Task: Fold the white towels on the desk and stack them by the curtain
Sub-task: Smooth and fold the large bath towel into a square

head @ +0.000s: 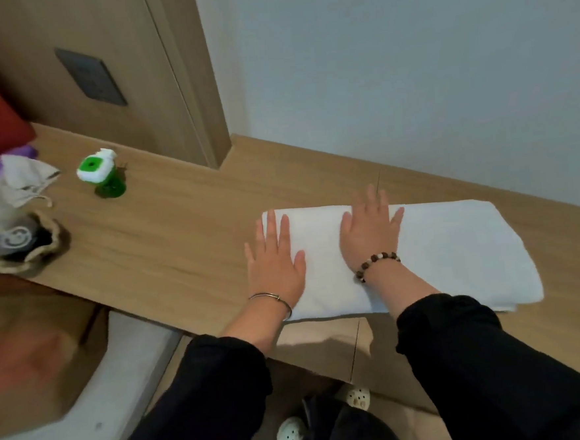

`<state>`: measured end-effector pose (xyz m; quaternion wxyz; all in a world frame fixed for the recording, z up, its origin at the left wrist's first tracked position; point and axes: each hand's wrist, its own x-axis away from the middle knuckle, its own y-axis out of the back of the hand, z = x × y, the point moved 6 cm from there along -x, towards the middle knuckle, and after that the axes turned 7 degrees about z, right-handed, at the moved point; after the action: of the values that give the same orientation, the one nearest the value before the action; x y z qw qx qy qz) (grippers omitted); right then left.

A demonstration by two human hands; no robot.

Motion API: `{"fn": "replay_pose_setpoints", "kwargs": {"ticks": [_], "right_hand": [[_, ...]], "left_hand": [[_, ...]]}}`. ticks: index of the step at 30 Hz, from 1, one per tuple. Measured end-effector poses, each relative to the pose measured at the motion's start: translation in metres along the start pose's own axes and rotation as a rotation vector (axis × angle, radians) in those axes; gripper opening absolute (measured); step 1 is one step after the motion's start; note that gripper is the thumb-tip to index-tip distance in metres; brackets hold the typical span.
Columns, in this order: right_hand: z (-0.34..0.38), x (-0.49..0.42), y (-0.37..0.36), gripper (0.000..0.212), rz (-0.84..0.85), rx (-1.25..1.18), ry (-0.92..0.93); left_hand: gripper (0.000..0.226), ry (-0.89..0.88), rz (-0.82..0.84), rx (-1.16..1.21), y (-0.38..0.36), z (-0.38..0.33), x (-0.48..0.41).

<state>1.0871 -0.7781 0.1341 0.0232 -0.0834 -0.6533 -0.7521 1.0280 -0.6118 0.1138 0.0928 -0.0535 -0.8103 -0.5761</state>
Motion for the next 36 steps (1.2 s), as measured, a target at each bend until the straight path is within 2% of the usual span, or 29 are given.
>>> {"fn": "replay_pose_setpoints", "kwargs": {"ticks": [2,4,5,7,10,12,16,20,26,33,36], "right_hand": [[0.038,0.006,-0.006,0.052,0.005,0.040,0.211],[0.039,0.002,-0.005,0.048,-0.014,0.051,0.269],[0.035,0.000,-0.004,0.047,-0.037,0.054,0.282],[0.029,-0.004,-0.004,0.048,-0.068,0.045,0.312],[0.030,-0.007,-0.005,0.054,-0.084,0.013,0.303],[0.031,-0.008,-0.006,0.054,-0.083,-0.008,0.300],[0.029,-0.010,-0.007,0.054,-0.099,-0.031,0.300],[0.029,-0.010,-0.007,0.054,-0.115,-0.049,0.316],[0.027,-0.010,-0.008,0.055,-0.107,-0.069,0.327],[0.028,-0.013,-0.008,0.053,-0.092,-0.041,0.352],[0.031,-0.011,-0.010,0.048,-0.080,0.016,0.345]], "left_hand": [[0.070,0.026,-0.028,0.079,-0.010,-0.008,0.006],[0.070,-0.019,-0.069,0.163,-0.017,-0.012,0.012],[0.068,-0.083,-0.093,0.252,-0.020,-0.013,0.014],[0.064,-0.153,-0.127,0.589,-0.020,-0.005,0.017],[0.074,0.116,-0.183,1.144,-0.022,0.040,0.010],[0.080,0.193,-0.131,1.278,-0.024,0.061,0.000],[0.063,0.055,0.094,1.350,-0.020,0.063,-0.028],[0.056,-0.040,0.181,1.296,-0.011,0.053,-0.050],[0.038,0.009,0.134,1.171,-0.004,0.056,-0.064],[0.033,0.140,0.303,1.236,-0.001,0.055,-0.071],[0.035,0.203,0.350,1.399,-0.005,0.060,-0.060]]}}
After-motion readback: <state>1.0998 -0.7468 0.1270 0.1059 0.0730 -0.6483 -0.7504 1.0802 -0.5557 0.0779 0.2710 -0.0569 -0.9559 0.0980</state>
